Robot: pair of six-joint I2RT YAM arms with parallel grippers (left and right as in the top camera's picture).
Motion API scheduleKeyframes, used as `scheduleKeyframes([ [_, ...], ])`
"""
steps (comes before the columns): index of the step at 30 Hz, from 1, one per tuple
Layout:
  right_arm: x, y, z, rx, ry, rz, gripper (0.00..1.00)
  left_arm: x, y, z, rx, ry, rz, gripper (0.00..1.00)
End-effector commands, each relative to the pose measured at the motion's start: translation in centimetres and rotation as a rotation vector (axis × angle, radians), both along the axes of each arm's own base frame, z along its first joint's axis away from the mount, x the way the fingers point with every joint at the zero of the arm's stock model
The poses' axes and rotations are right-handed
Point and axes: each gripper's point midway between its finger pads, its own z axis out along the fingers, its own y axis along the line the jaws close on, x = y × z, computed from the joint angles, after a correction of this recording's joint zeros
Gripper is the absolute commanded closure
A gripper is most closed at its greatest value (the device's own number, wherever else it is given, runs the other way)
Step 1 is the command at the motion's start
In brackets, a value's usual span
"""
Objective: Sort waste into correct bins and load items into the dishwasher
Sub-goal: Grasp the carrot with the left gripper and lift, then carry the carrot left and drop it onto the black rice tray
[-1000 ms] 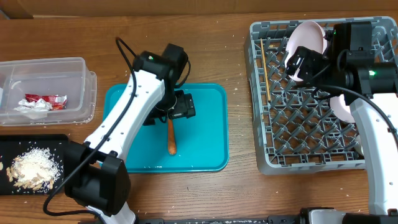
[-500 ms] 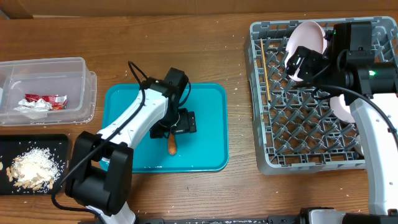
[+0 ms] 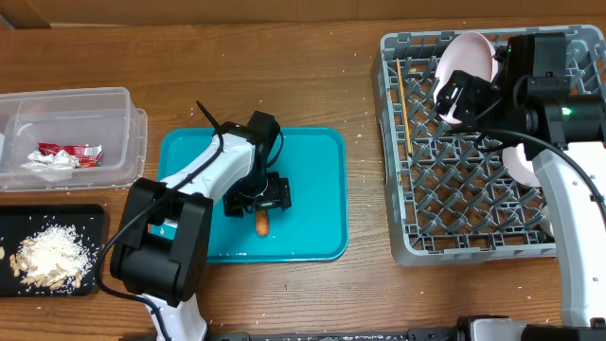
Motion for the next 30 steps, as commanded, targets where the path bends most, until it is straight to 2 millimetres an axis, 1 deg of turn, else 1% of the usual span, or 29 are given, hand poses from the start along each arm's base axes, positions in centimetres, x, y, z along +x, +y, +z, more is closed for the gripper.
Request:
scheduleKeyframes([
  [1, 0.2, -0.1, 0.3, -0.006, -0.013, -0.006, 0.00, -0.2, 0.5, -1.1, 0.031, 0.013, -0.024, 0.09],
  [2, 0.1, -0.1, 0.3, -0.007, -0.012, -0.005, 0.00, -0.2, 0.6, -1.1, 0.035, 0.012, -0.025, 0.13],
  [4, 0.1, -0.1, 0.3, -0.007, -0.012, -0.005, 0.00, -0.2, 0.6, -1.1, 0.034, 0.013, -0.024, 0.30],
  [5, 0.2, -0.1, 0.3, -0.007, -0.013, -0.006, 0.00, -0.2, 0.6, -1.1, 0.036, 0.015, -0.021, 0.40],
  [6, 0.1, -0.1, 0.3, -0.006, -0.012, -0.006, 0.00, -0.2, 0.6, -1.1, 0.036, 0.015, -0.020, 0.45],
  [8, 0.2, -0.1, 0.3, -0.006, -0.013, -0.005, 0.00, -0.3, 0.6, -0.9, 0.039, 0.020, -0.021, 0.58],
  [9, 0.2, -0.1, 0.3, -0.007, -0.013, -0.005, 0.00, 0.0, 0.6, -0.5, 0.042, 0.018, -0.022, 0.62],
  [10, 0.2, -0.1, 0.3, -0.007, -0.013, -0.005, 0.00, 0.4, 0.7, 0.0, 0.051, 0.011, -0.024, 0.68],
  [12, 0.1, -0.1, 0.3, -0.007, -0.012, -0.005, 0.00, 1.5, 0.8, 1.4, 0.074, -0.012, -0.027, 0.82],
  [14, 0.2, -0.1, 0.3, -0.007, -0.013, -0.006, 0.00, 2.6, 0.9, 2.7, 0.089, -0.040, -0.028, 0.86],
  [15, 0.2, -0.1, 0.3, -0.006, -0.013, -0.005, 0.00, 3.2, 0.9, 3.4, 0.093, -0.054, -0.026, 0.92],
  [16, 0.2, -0.1, 0.3, -0.007, -0.013, -0.005, 0.00, 3.8, 0.8, 4.2, 0.090, -0.068, -0.023, 0.95],
  [18, 0.2, -0.1, 0.3, -0.006, -0.013, -0.005, 0.00, 5.4, 1.0, 6.4, 0.078, -0.104, -0.003, 0.96],
  [19, 0.2, -0.1, 0.3, -0.007, -0.013, -0.006, 0.00, 6.1, 1.2, 7.3, 0.074, -0.118, 0.010, 0.96],
  [20, 0.1, -0.1, 0.3, -0.006, -0.012, -0.005, 0.00, 7.2, 1.7, 8.8, 0.066, -0.148, 0.034, 0.96],
  [21, 0.1, -0.1, 0.3, -0.007, -0.012, -0.005, 0.00, 7.8, 2.1, 9.6, 0.064, -0.162, 0.049, 0.96],
  [22, 0.1, -0.1, 0.3, -0.007, -0.012, -0.005, 0.00, 9.0, 3.1, 11.1, 0.063, -0.198, 0.082, 0.95],
  [24, 0.2, -0.1, 0.3, -0.006, -0.013, -0.005, 0.00, 10.9, 5.0, 13.6, 0.059, -0.260, 0.144, 0.93],
  [26, 0.1, -0.1, 0.3, -0.007, -0.012, -0.006, 0.00, 12.8, 7.5, 16.2, 0.052, -0.333, 0.228, 0.91],
  [27, 0.1, -0.1, 0.3, -0.007, -0.012, -0.005, 0.00, 13.7, 9.0, 17.4, 0.052, -0.373, 0.280, 0.90],
  [28, 0.2, -0.1, 0.3, -0.007, -0.013, -0.005, 0.00, 14.6, 11.1, 18.9, 0.049, -0.417, 0.353, 0.90],
  [30, 0.2, -0.1, 0.3, -0.007, -0.013, -0.005, 0.00, 15.1, 14.9, 20.4, 0.061, -0.457, 0.468, 0.90],
])
